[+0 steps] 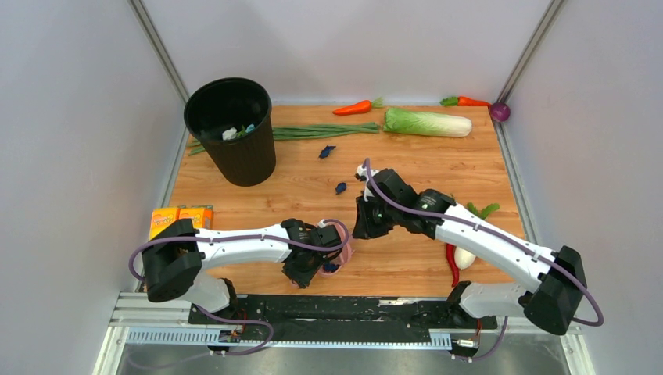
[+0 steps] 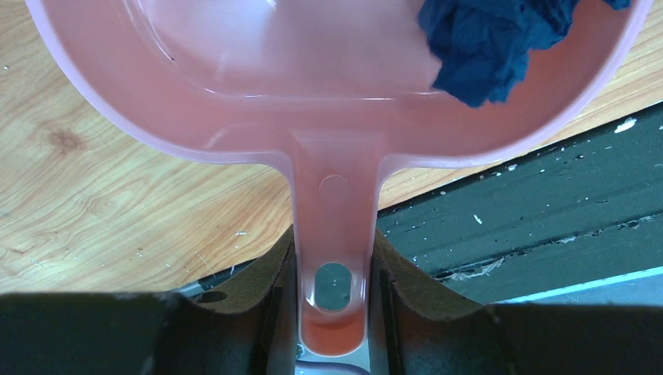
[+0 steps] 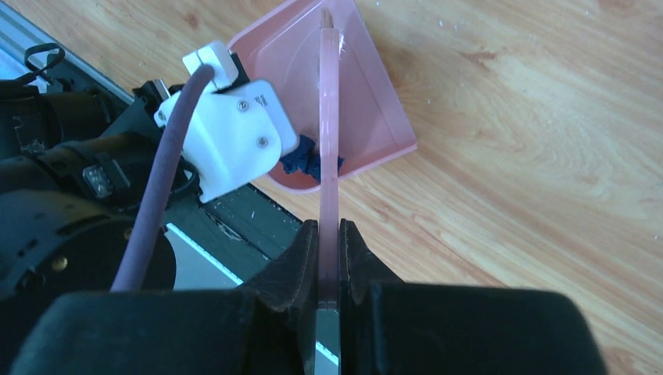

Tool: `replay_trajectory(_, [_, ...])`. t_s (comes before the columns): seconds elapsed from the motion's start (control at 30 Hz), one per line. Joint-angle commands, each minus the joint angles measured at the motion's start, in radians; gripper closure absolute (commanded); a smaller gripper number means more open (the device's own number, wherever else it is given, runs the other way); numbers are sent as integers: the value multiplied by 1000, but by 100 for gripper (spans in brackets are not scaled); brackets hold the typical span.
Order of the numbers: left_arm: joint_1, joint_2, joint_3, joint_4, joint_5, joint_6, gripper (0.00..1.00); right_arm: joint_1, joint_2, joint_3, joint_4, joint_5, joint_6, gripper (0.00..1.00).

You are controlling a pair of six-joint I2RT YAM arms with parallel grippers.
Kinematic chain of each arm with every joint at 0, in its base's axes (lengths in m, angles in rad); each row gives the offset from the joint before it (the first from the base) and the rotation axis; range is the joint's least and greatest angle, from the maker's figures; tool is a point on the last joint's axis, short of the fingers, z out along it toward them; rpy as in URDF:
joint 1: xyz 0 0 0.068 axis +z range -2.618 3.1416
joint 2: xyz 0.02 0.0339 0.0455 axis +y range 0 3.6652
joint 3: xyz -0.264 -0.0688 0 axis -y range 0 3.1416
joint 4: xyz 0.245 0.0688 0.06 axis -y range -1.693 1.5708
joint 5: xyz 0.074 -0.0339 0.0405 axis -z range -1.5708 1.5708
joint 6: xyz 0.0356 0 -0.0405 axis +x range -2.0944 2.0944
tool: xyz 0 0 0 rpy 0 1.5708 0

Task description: Sweep away the paper scraps from the table

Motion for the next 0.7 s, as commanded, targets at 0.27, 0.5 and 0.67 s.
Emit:
replay_trajectory(0.27, [-5,-14,5,11,-17,8,100,5,-147,-30,91,5,101,100])
replay_trajectory(0.5, [-5,-16,5,8,-21,3,100,-5,-214,-33,88,135,108,100])
replay_trajectory(0.67, [-5,-20,7,3,-27,2,100,-44,-265,-36,60,241,116,100])
